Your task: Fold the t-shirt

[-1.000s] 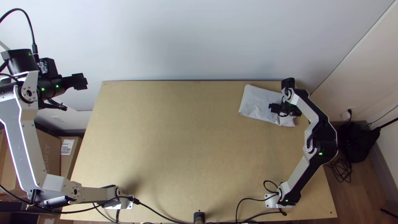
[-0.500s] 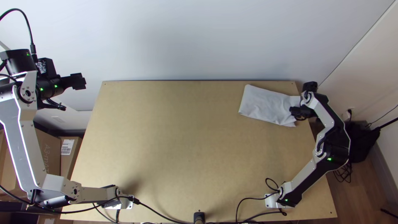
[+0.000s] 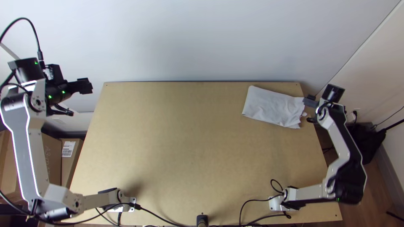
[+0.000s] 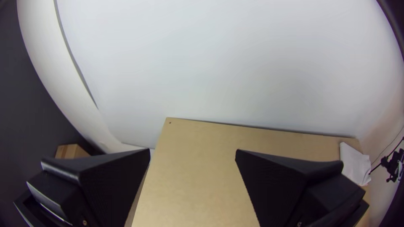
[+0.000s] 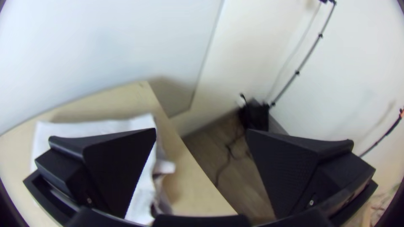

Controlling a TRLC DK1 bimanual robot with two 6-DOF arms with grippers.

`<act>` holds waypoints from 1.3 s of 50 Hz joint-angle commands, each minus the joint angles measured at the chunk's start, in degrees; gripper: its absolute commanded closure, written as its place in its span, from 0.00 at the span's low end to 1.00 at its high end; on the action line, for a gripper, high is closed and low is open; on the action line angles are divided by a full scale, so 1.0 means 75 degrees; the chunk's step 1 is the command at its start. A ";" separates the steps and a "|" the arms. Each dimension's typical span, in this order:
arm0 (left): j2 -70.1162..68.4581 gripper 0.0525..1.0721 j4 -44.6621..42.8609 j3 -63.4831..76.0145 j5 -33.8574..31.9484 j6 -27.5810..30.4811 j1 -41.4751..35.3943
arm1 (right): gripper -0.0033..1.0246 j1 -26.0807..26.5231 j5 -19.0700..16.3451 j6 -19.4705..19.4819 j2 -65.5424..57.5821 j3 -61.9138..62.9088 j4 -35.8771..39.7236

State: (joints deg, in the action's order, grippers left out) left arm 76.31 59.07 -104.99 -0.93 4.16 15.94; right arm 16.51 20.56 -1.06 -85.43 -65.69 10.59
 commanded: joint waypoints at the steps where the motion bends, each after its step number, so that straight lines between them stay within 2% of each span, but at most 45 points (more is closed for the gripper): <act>1: -0.1199 0.04 -0.0856 0.1167 -0.0134 0.0042 -0.0310 | 0.04 -0.0303 -0.1018 -0.0409 0.1265 0.0978 -0.0908; 4: -0.1796 0.04 -0.1536 0.1963 -0.0134 0.0031 -0.0380 | 0.04 -0.0596 -0.1241 -0.0269 0.1969 0.1083 -0.1236; 7: -0.2277 0.04 -0.2134 0.2631 -0.0134 -0.0051 -0.0462 | 0.04 -0.0866 -0.1253 -0.0222 0.2496 0.0919 -0.1471; 10: -0.2617 0.04 -0.2227 0.2960 -0.0111 -0.0157 -0.0591 | 0.04 -0.1006 -0.1264 -0.0152 0.3164 0.0849 -0.1576; 14: -0.3003 0.04 -0.2391 0.3370 -0.0052 -0.0508 -0.0614 | 0.04 -0.1370 -0.1335 0.0130 0.3949 0.0919 -0.2232; 18: -0.3507 0.04 -0.2755 0.3991 -0.0052 -0.0743 -0.0591 | 0.04 -0.1417 -0.1674 0.0352 0.4535 0.0931 -0.2361; 20: -0.3788 0.04 -0.2930 0.4319 0.0007 -0.0883 -0.0544 | 0.04 -0.1452 -0.1991 0.0540 0.4863 0.0931 -0.2221; 25: -0.4937 0.04 -0.4173 0.5526 0.0112 -0.1047 -0.0251 | 0.04 -0.1522 -0.2589 0.0540 0.5976 0.1353 -0.2666; 28: -0.5933 0.04 -0.5473 0.6499 0.0112 -0.1047 -0.0063 | 0.04 -0.1569 -0.2846 0.0516 0.6691 0.1798 -0.3275; 32: -0.7456 0.04 -0.7032 0.7881 0.0089 -0.0895 -0.0005 | 0.04 -0.1569 -0.3292 0.0469 0.7722 0.2372 -0.3521; 34: -0.8124 0.04 -0.7548 0.8409 0.0042 -0.0825 -0.0017 | 0.04 -0.1569 -0.3315 0.0423 0.8179 0.2677 -0.3627; 36: -0.8675 0.04 -0.7583 0.8796 0.0007 -0.0696 -0.0040 | 0.04 -0.1581 -0.3327 0.0387 0.8660 0.3017 -0.3627; 39: -0.9495 0.04 -0.7747 0.9393 0.0018 -0.0567 -0.0040 | 0.04 -0.1581 -0.3327 0.0036 0.9410 0.3708 -0.3732; 42: -1.0210 0.04 -0.8380 1.0120 0.0018 -0.0567 0.0065 | 0.04 -0.1581 -0.3315 -0.0128 1.0230 0.4505 -0.4142; 43: -1.0234 0.04 -0.8649 1.0307 0.0042 -0.0567 0.0124 | 0.04 -0.1569 -0.3315 -0.0128 1.0500 0.4821 -0.4260; 47: -1.0199 0.04 -0.8356 1.0495 0.0522 -0.0708 0.0194 | 0.04 -0.1510 -0.3280 -0.0116 1.1426 0.5981 -0.4295; 49: -1.0210 0.04 -0.8860 1.0952 0.0593 -0.0649 0.0218 | 0.04 -0.1463 -0.3245 -0.0128 1.1472 0.6450 -0.4330; 53: -1.0210 0.04 -0.9212 1.1819 0.0604 -0.0497 0.0241 | 0.04 -0.1323 -0.2788 0.0376 1.1461 0.6989 -0.4260; 58: -1.0210 0.04 -1.0231 1.3155 0.0569 -0.0075 0.0183 | 0.04 -0.1147 -0.2776 0.0387 1.1461 0.8091 -0.4330; 61: -1.0222 0.04 -1.0196 1.3624 0.0534 0.0019 0.0147 | 0.04 -0.1159 -0.2776 0.0458 1.1461 0.8653 -0.4342; 63: -1.0210 0.04 -1.0067 1.3835 0.0534 0.0019 0.0089 | 0.04 -0.1206 -0.2788 0.0505 1.1449 0.8747 -0.3873; 65: -1.0210 0.04 -0.9891 1.3999 0.0499 0.0042 -0.0028 | 0.04 -0.1335 -0.2776 0.1079 1.1461 0.8747 -0.3264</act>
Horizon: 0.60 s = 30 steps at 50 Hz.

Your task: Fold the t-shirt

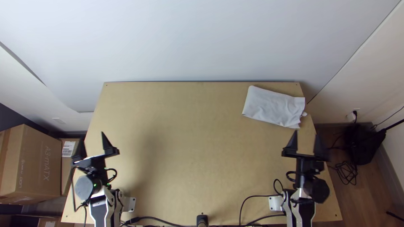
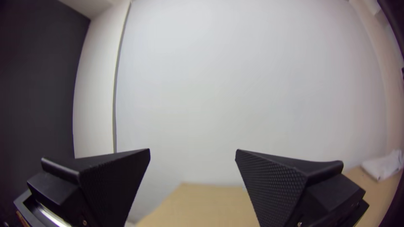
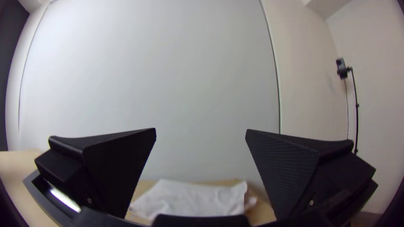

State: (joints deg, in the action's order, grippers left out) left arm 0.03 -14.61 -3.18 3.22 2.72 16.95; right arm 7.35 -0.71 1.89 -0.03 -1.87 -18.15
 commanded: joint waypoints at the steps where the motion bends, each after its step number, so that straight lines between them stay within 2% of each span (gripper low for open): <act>1: -0.0040 0.04 0.0155 0.0447 -0.0055 0.0258 -0.0233 | 0.04 -0.0137 0.0060 0.0896 0.0063 0.0237 0.0838; 5: -0.0040 0.04 0.1069 0.0447 -0.0078 0.0258 -0.0537 | 0.04 -0.0113 0.0048 0.1107 0.0051 0.0191 0.2491; 11: -0.0004 0.04 0.1936 0.0401 -0.0078 0.0258 -0.1041 | 0.04 -0.0324 0.0130 0.1096 0.0040 0.0179 0.2526; 30: -0.0004 0.04 0.1925 0.0401 -0.0078 0.0247 -0.0994 | 0.04 -0.0324 0.0142 0.1060 0.0028 0.0191 0.2514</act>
